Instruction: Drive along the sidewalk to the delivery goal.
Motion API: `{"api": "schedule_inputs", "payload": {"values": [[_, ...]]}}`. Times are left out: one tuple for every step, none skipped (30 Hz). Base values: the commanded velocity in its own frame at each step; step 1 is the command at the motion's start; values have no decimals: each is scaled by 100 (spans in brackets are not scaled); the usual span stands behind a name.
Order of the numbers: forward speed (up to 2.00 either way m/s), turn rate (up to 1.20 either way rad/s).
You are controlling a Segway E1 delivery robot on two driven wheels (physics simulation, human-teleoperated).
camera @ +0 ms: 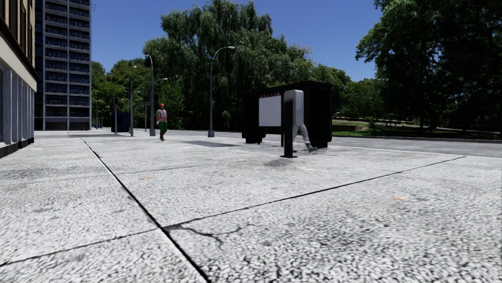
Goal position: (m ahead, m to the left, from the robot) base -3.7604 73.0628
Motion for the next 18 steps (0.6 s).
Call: {"api": "schedule_inputs", "payload": {"values": [[0, 0], [0, 0], [0, 0], [0, 0], [0, 0], [0, 0], [0, 0], [0, 0], [0, 0], [131, 0], [200, 0], [200, 0], [200, 0], [200, 0], [200, 0], [200, 0], [200, 0], [200, 0]]}}
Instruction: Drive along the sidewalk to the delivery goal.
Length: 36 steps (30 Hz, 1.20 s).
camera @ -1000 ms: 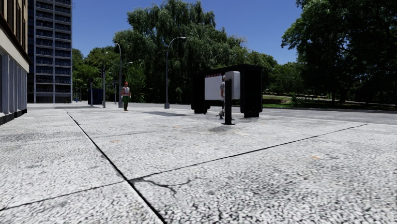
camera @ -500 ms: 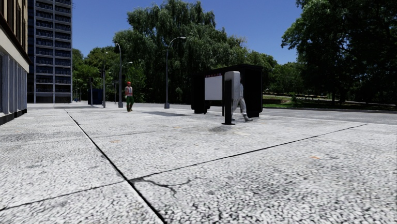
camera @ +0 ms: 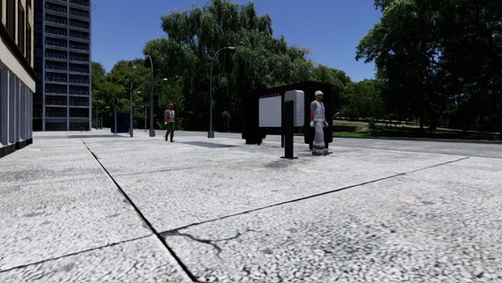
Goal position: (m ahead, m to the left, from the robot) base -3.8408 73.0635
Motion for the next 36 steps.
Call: {"api": "schedule_inputs", "payload": {"values": [[200, 0], [200, 0], [200, 0], [200, 0], [200, 0], [200, 0], [200, 0], [200, 0], [200, 0], [200, 0], [200, 0], [200, 1], [200, 6], [200, 6], [200, 16], [200, 22], [200, 26], [200, 31], [200, 31], [200, 32], [200, 32], [200, 32], [200, 32], [200, 32], [200, 32], [200, 32], [200, 32], [200, 32], [200, 32], [200, 32], [200, 32], [200, 32], [200, 32], [200, 32], [200, 32], [200, 32]]}}
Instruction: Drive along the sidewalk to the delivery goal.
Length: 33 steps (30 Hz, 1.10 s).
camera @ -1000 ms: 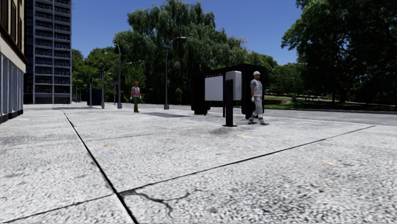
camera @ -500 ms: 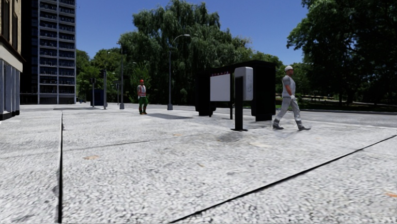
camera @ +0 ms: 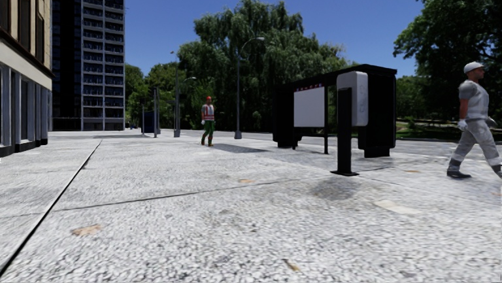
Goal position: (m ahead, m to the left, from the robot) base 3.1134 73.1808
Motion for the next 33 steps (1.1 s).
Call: {"api": "schedule_inputs", "payload": {"values": [[200, 33], [200, 33], [200, 34], [200, 35], [200, 38], [200, 38], [200, 38], [200, 38], [200, 39], [200, 39], [200, 39], [200, 39], [200, 39], [200, 39], [200, 39], [200, 39], [200, 39], [200, 39], [200, 39], [200, 39], [200, 39], [200, 39], [200, 39], [200, 39], [200, 39], [200, 39], [200, 39], [200, 39], [200, 39], [200, 39], [200, 39], [200, 39], [200, 39]]}}
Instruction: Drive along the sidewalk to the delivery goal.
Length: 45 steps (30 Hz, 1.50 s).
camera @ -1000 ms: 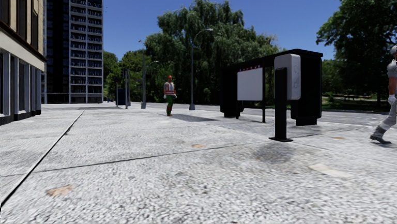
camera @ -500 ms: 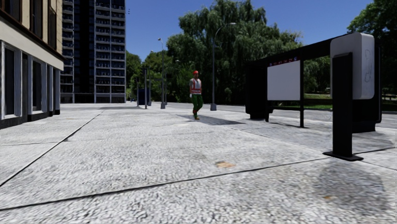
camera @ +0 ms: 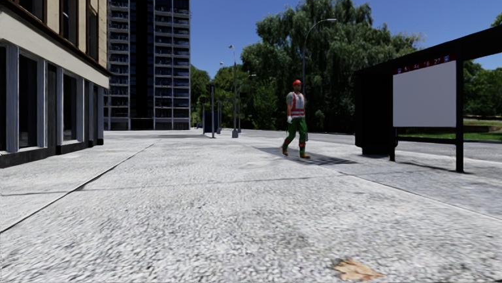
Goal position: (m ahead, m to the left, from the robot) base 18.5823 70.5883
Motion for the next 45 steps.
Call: {"api": "schedule_inputs", "payload": {"values": [[200, 39], [200, 39], [200, 39], [200, 39], [200, 39], [200, 39], [200, 39], [200, 39], [200, 39], [200, 39], [200, 39], [200, 39], [200, 39], [200, 39], [200, 39], [200, 39], [200, 39], [200, 39], [200, 39], [200, 39], [200, 39], [200, 39], [200, 39], [200, 39], [200, 39], [200, 39], [200, 32], [200, 27], [200, 24], [200, 24], [200, 0], [200, 0], [200, 0], [200, 0], [200, 0], [200, 0], [200, 0], [200, 0], [200, 0], [200, 0], [200, 0], [200, 0], [200, 0], [200, 0], [200, 0]]}}
